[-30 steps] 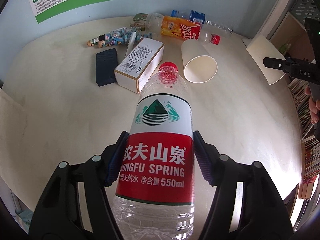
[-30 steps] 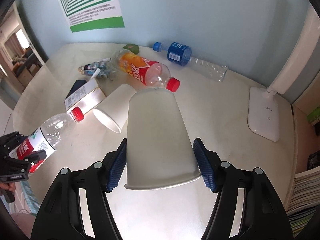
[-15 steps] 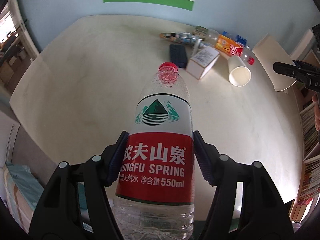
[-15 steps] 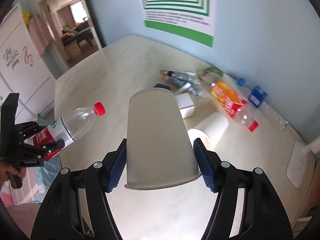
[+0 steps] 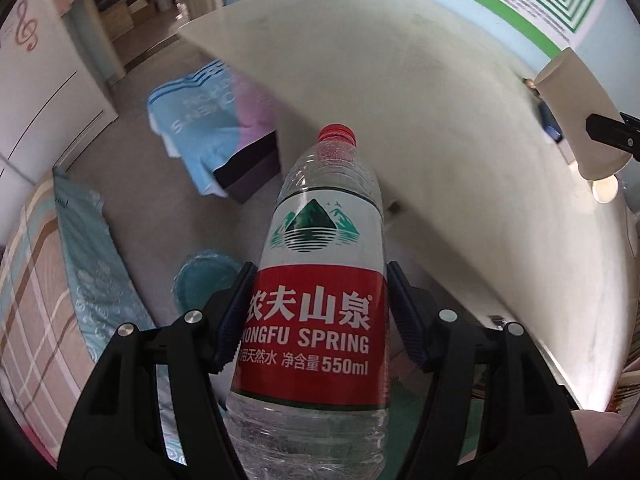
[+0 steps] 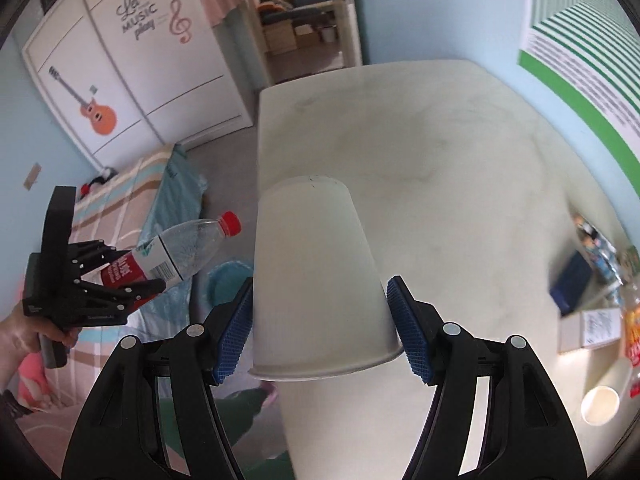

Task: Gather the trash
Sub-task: 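Carry the bottle and cup in both grippers over the teal trash bin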

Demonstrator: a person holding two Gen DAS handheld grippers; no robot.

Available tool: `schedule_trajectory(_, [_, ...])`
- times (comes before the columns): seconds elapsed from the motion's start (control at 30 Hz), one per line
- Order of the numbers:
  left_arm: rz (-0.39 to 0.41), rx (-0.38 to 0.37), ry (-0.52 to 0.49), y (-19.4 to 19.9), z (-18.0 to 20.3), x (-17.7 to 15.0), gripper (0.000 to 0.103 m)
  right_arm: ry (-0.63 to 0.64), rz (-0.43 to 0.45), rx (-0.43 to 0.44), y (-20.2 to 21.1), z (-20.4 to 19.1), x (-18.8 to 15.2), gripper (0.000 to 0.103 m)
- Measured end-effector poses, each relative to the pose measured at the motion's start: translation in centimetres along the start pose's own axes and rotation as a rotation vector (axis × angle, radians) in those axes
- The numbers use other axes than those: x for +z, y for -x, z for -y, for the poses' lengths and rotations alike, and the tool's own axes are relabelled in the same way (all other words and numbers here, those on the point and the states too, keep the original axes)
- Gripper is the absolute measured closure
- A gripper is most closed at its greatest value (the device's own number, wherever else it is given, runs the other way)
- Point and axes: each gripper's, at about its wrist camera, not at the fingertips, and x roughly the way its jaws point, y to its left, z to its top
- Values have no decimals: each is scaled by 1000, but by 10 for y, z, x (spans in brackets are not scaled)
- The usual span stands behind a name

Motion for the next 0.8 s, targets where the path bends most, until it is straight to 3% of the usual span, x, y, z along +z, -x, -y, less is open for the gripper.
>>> schedule_trajectory(0.17, [-45,73,127,-20,-99,-26,41,132,-86,125,-94,-90,47,36])
schedule_trajectory(0.33, [-104,113,249,-55,-183,-49,41,218,-193,223,-192,-169,72,36])
schedule_trajectory(0.53, [-191,132,346,-131,-252,-80,41,288,-339,269,-317,-234,64,36])
schedule_trajectory(0.8, [-331,81,410,-274,-303,-122,41,268,-533,245,-488,-262,11,35])
